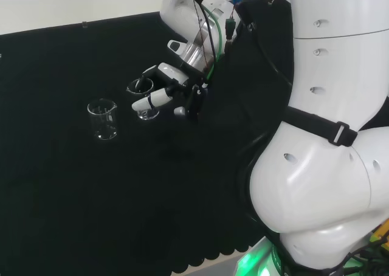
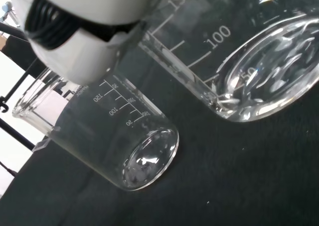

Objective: Pick up the beaker on the right.

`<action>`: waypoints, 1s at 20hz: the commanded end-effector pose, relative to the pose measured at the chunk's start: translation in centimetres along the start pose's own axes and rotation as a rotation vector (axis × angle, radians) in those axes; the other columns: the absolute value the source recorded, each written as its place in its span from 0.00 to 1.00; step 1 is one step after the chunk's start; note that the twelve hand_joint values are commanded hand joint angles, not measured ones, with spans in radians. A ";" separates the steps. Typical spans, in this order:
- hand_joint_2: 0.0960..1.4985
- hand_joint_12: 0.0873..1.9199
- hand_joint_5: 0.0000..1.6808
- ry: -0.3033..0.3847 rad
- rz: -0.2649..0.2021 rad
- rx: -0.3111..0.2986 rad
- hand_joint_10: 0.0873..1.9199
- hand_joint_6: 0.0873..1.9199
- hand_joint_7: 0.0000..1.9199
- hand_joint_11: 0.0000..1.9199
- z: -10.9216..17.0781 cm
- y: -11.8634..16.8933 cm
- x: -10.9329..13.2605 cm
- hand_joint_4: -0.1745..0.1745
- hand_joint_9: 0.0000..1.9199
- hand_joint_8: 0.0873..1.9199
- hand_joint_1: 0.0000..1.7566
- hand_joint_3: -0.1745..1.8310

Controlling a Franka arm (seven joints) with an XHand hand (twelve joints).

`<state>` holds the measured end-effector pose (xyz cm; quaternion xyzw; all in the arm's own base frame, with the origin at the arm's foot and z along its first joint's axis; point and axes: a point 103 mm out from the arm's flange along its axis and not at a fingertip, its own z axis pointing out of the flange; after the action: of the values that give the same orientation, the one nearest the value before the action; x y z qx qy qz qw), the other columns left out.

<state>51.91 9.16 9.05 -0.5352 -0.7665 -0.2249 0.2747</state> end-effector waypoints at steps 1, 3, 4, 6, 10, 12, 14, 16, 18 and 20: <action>0.50 0.41 0.74 -0.024 0.002 -0.006 0.12 0.27 0.70 0.58 -0.9 -0.2 0.0 0.00 0.71 0.26 0.77 0.28; 0.48 0.39 0.74 -0.037 -0.001 -0.028 0.17 0.27 0.71 0.60 -1.2 -0.4 0.1 0.00 0.67 0.28 0.80 0.28; 0.47 0.38 0.74 -0.039 -0.005 -0.026 0.20 0.27 0.71 0.62 -1.4 -0.4 0.2 0.00 0.67 0.29 0.80 0.30; 0.46 0.37 0.74 -0.042 -0.003 -0.034 0.22 0.27 0.71 0.63 -1.7 -0.4 0.3 0.00 0.66 0.29 0.81 0.31; 0.44 0.35 0.74 -0.046 -0.006 -0.031 0.25 0.28 0.71 0.65 -2.0 -0.4 0.3 0.00 0.66 0.29 0.81 0.34; 0.44 0.35 0.75 -0.048 -0.005 -0.023 0.25 0.28 0.71 0.66 -2.0 -0.4 0.3 0.00 0.66 0.29 0.81 0.34; 0.44 0.35 0.75 -0.061 -0.009 -0.007 0.26 0.28 0.71 0.66 -1.9 -0.4 0.5 0.00 0.66 0.29 0.81 0.34; 0.44 0.35 0.75 -0.072 -0.013 0.005 0.26 0.28 0.71 0.66 -2.0 -0.3 0.6 0.00 0.66 0.28 0.81 0.34; 0.44 0.35 0.75 -0.093 -0.020 0.019 0.26 0.28 0.71 0.66 -2.1 -0.2 0.9 0.00 0.66 0.28 0.81 0.34; 0.43 0.35 0.75 -0.096 -0.022 0.031 0.26 0.28 0.71 0.66 -2.1 -0.1 1.1 0.00 0.66 0.28 0.81 0.35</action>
<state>51.73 8.28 10.95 -0.5350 -0.7833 -0.1997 0.2457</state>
